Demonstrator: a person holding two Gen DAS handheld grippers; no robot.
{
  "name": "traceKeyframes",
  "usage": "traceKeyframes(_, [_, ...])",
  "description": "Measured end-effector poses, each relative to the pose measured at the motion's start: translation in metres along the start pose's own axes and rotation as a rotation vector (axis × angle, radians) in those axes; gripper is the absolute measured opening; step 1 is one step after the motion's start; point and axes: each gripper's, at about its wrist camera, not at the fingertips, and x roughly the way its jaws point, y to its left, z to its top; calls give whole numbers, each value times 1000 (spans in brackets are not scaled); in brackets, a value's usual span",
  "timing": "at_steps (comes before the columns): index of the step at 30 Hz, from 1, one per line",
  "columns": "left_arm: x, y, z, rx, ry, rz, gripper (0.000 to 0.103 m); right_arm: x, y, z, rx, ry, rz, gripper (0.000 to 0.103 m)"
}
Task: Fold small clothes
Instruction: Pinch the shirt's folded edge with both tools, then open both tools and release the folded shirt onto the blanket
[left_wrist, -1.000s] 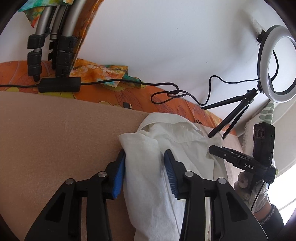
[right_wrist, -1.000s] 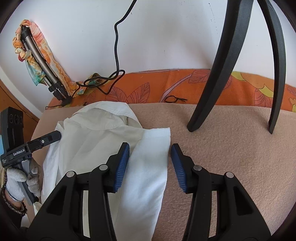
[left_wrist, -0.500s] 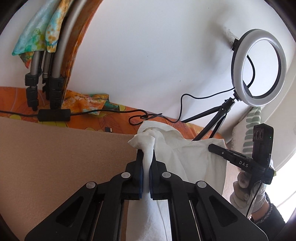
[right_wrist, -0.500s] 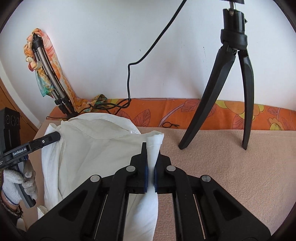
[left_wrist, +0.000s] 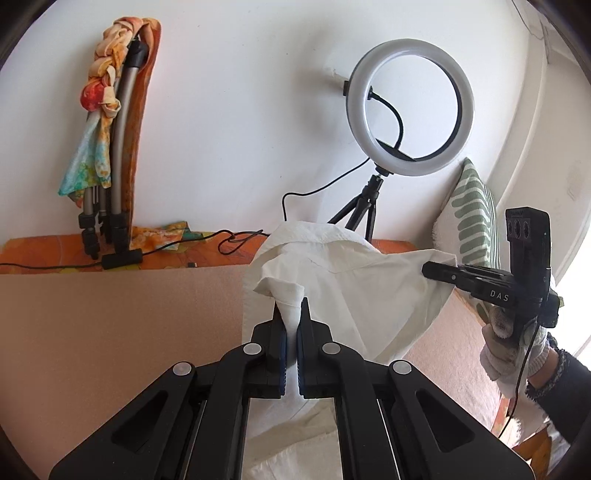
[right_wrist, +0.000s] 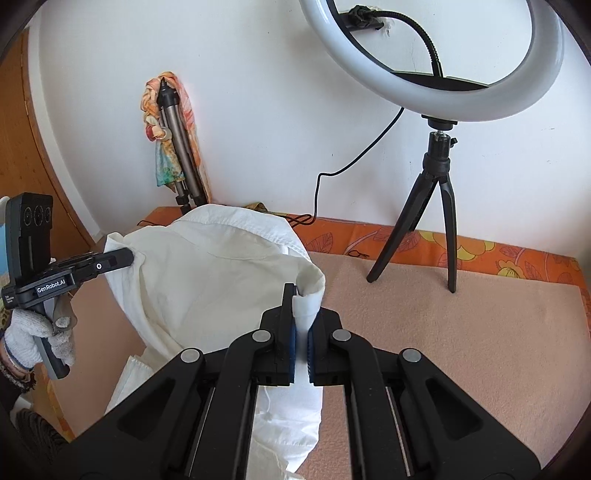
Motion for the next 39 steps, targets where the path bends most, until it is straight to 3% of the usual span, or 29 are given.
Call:
traceKeyframes(9, [-53,-46,-64,146,30,29,3,-62,27,-73,-55,-4,-11,5])
traceKeyframes(17, [-56,-56,-134,218,172,68,3,-62,51,-162,-106,110,-35,5])
traceKeyframes(20, [-61,-58,-153,267,235,87,7,-63,55,-183,-119,155,-28,7])
traceKeyframes(22, [-71,-59,-164,296,254,103,9,-71,59,-191,-161,167,-36,13])
traceKeyframes(26, [-100,-58,-175,315,275,94,9,-95,50,-203,-163,191,-32,14])
traceKeyframes(28, [-112,-57,-174,314,259,102,9,-110,41,-206,-118,189,-24,18])
traceKeyframes(30, [-119,-55,-166,274,226,93,9,-120,29,-204,-27,176,7,38])
traceKeyframes(32, [-120,-56,-155,232,185,85,9,-128,22,-203,77,159,56,45])
traceKeyframes(35, [-111,-65,-144,210,138,60,20,-117,6,-197,242,183,98,45])
traceKeyframes(36, [-105,-67,-142,199,134,45,28,-110,0,-196,304,197,109,45])
traceKeyframes(39, [-84,-62,-141,102,169,16,31,-85,-14,-198,478,254,144,45])
